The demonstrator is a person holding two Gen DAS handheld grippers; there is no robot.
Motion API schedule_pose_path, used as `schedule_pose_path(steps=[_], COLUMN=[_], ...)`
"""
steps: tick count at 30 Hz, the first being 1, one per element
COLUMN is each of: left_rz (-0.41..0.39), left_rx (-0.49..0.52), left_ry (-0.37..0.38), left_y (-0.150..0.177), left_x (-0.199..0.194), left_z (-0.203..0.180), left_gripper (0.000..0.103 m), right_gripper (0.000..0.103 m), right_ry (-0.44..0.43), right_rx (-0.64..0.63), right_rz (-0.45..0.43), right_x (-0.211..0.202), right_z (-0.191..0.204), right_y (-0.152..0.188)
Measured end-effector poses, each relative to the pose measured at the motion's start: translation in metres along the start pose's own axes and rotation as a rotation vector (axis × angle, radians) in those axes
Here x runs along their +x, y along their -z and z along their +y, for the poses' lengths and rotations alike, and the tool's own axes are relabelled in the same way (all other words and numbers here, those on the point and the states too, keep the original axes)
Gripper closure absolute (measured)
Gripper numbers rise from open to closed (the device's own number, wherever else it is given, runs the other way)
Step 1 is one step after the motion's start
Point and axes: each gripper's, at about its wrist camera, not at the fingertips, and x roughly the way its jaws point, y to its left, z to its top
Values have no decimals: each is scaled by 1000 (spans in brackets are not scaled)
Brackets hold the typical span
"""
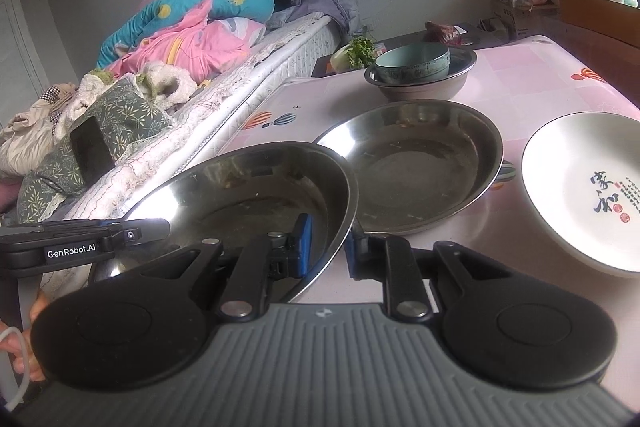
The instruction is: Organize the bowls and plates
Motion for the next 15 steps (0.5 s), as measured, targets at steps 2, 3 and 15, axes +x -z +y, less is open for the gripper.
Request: schedule_pose_path(steps=[2, 3, 15], left_rz=[-3, -4, 20], left_rx=[2, 3, 49], left_ry=[14, 20, 112], left_y=[-6, -8, -43], left_x=[6, 9, 66], left_z=[-5, -7, -40], left_gripper=[83, 83, 83], right_gripper=[85, 85, 84], right_ry=[11, 20, 127], right_rx=[8, 13, 74], right_rz=[-3, -5, 8], right_x=[-1, -2, 10], right_z=[-6, -9, -53], right_y=[-3, -5, -29])
